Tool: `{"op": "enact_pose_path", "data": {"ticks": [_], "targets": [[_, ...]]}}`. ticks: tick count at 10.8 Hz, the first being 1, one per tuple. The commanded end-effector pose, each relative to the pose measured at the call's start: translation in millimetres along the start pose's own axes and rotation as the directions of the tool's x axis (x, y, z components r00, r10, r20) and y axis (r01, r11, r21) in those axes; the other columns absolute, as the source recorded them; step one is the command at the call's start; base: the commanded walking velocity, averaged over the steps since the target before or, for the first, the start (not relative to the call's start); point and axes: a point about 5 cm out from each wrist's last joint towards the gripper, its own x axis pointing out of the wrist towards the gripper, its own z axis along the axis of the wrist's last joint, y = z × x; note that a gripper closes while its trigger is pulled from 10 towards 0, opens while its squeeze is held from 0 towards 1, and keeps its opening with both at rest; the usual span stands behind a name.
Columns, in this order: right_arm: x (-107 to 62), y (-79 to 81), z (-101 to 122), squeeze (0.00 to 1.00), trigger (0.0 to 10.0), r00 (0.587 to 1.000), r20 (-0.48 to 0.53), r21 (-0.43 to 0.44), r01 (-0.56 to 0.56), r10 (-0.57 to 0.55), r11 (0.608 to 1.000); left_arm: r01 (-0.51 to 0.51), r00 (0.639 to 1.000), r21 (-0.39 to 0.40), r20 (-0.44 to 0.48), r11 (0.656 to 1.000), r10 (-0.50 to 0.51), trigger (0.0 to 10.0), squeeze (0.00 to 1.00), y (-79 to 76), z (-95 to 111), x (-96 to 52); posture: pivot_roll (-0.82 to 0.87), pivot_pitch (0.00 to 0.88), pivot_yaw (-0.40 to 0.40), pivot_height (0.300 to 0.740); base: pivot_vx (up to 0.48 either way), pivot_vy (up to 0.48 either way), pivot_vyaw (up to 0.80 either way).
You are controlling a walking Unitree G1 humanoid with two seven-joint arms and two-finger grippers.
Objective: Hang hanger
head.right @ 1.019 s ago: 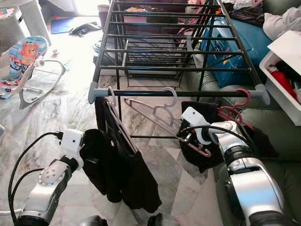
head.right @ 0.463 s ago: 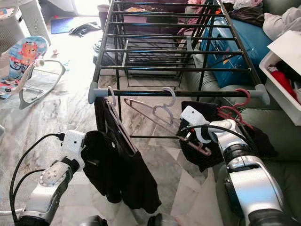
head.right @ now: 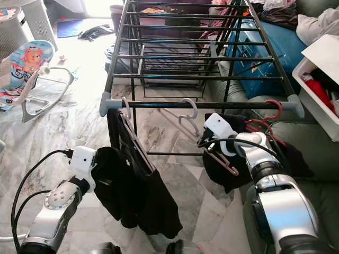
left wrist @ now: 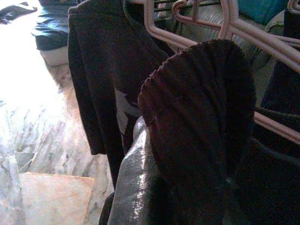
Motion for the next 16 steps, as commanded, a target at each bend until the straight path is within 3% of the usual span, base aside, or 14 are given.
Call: {"op": "enact_pose_path", "data": {"ticks": [1,2,3,12,14,16], "targets": [[-3.5,-4.0,1.9,0.00,10.0,1.000,0.021,-0.003,0.020,-0.020,1.000,0.012,1.000,0.015,0.015,1.000,-0.012,10.0,0.00,0.8,5.1,3.1,-0.07,0.000,-0.051,0.740,0.000,0.000,0.00],[-4.9,-6.7,3.7,0.00,5.5,0.999,0.032,0.008,0.036,-0.037,0.999,0.013,1.000,0.016,0.015,1.000,-0.013,10.0,0.00,0.9,5.1,3.2,-0.07,0.000,-0.052,0.740,0.000,0.000,0.00],[-4.8,-6.9,4.5,0.00,0.0,0.999,0.036,0.015,0.036,-0.037,0.999,0.012,1.000,0.016,0.015,1.000,-0.012,10.0,0.00,0.8,5.0,3.3,-0.07,0.000,-0.052,0.740,0.000,0.000,0.00],[1.3,0.4,3.4,0.00,0.0,0.996,0.073,0.042,0.045,-0.048,0.998,0.021,1.000,0.020,0.010,1.000,-0.021,10.0,0.00,0.1,3.6,5.9,-0.06,0.000,-0.040,0.740,0.000,0.000,0.00],[5.3,1.4,10.0,0.00,0.0,0.984,0.131,0.057,0.118,-0.124,0.991,0.008,1.000,0.045,0.029,0.999,-0.010,10.0,0.00,6.7,10.6,9.0,-0.06,0.000,-0.027,0.740,0.000,0.000,0.00],[4.6,4.5,16.9,0.00,0.0,0.932,0.245,0.134,0.241,-0.268,0.961,-0.003,0.999,0.064,0.039,0.998,0.001,10.0,0.00,13.0,15.9,12.0,-0.06,0.000,-0.015,0.740,0.000,0.000,0.00]]}}
